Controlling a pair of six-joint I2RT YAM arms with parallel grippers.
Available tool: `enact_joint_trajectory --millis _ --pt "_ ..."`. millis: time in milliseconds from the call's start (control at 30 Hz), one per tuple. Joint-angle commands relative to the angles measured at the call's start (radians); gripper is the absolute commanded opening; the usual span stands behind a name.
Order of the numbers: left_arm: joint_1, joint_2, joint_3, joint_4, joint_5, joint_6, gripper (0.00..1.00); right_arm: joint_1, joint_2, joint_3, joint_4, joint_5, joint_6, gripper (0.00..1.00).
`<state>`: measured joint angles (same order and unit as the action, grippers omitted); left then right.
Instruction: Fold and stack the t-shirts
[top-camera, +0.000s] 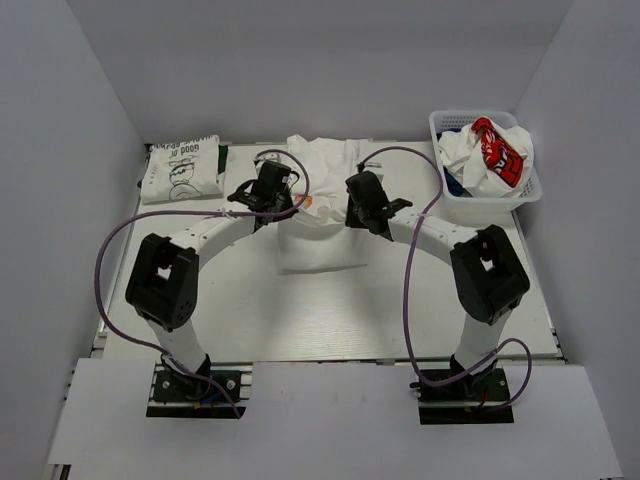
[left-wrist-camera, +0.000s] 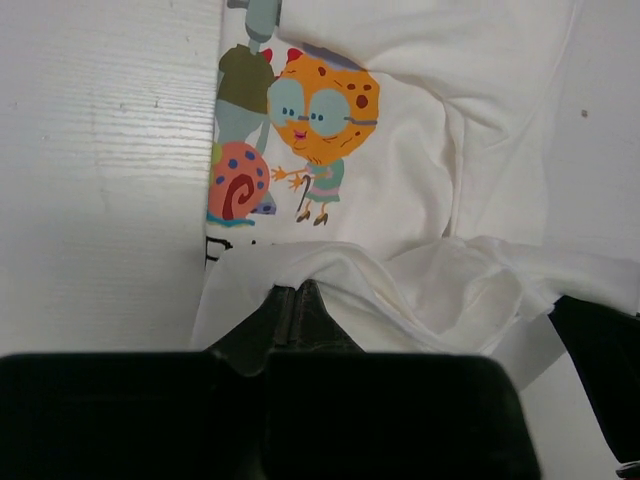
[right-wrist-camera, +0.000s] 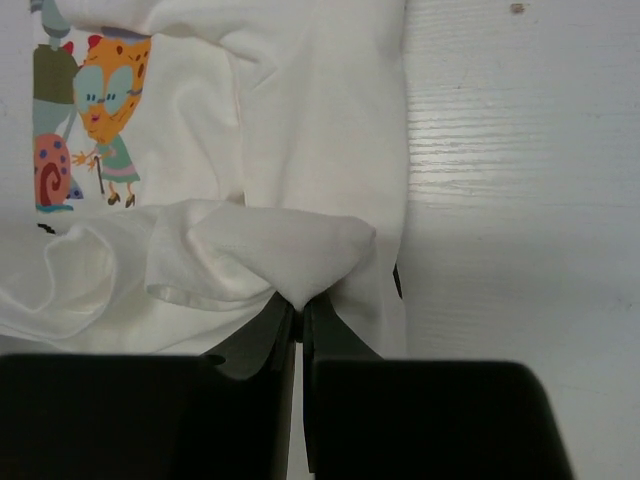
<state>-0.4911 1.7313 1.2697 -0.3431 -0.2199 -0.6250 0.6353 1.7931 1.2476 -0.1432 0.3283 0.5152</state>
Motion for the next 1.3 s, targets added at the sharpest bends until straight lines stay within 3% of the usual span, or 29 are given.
enact_joint_trajectory --millis 0,100,133,167,200,233,300,367,400,433,467,600,800,967,1033,1200,1267 --pt "0.019 0.026 0.074 0.072 0.048 0.059 0.00 -0.020 0.040 0.068 0.027 -0.040 -0.001 0.00" --pt "0.040 0.094 0.141 0.046 0.073 0.070 0.00 -0.029 0.066 0.088 0.019 -0.038 0.014 0.00" --pt "0.051 0.117 0.170 0.002 0.073 0.070 0.02 -0.039 0.084 0.105 0.021 -0.038 0.017 0.06" --pt "0.051 0.140 0.233 -0.022 0.073 0.070 0.13 -0.042 0.089 0.107 0.024 -0.035 0.014 0.13" --pt "0.062 0.183 0.264 -0.052 0.064 0.080 0.27 -0.049 0.098 0.127 0.033 -0.041 0.011 0.33" --pt "0.075 0.201 0.293 -0.062 0.063 0.096 0.72 -0.048 0.100 0.133 0.042 -0.051 -0.016 0.42" --pt "0.088 0.229 0.365 -0.062 0.102 0.126 0.98 -0.051 0.098 0.150 0.042 -0.086 -0.035 0.55" --pt "0.097 0.240 0.407 -0.086 0.113 0.152 1.00 -0.048 0.075 0.158 0.033 -0.106 -0.066 0.69" --pt "0.097 0.231 0.407 -0.095 0.113 0.163 1.00 -0.043 0.049 0.141 0.033 -0.115 -0.069 0.69" --pt "0.097 0.215 0.407 -0.106 0.113 0.163 1.00 -0.040 0.014 0.101 0.046 -0.127 -0.076 0.83" --pt "0.097 0.164 0.354 -0.106 0.113 0.163 1.00 -0.036 -0.026 0.043 0.089 -0.150 -0.087 0.90" --pt "0.097 -0.057 0.091 -0.021 0.143 0.117 1.00 -0.020 -0.107 -0.117 0.280 -0.380 -0.066 0.90" --pt "0.097 -0.294 -0.286 0.032 0.217 0.015 1.00 0.023 -0.037 -0.077 0.248 -0.388 -0.063 0.90" --pt "0.097 -0.314 -0.328 0.032 0.185 0.004 1.00 0.010 -0.067 -0.086 0.180 -0.177 -0.030 0.90" --pt "0.097 -0.282 -0.281 0.020 0.185 0.013 1.00 0.012 -0.083 -0.091 0.145 -0.130 -0.030 0.90" --pt "0.076 -0.204 -0.256 0.084 0.296 0.012 1.00 0.012 -0.078 -0.169 0.195 -0.238 -0.024 0.90" --pt "0.075 -0.173 -0.283 0.195 0.440 0.002 1.00 0.010 -0.044 -0.175 0.200 -0.262 -0.012 0.90"
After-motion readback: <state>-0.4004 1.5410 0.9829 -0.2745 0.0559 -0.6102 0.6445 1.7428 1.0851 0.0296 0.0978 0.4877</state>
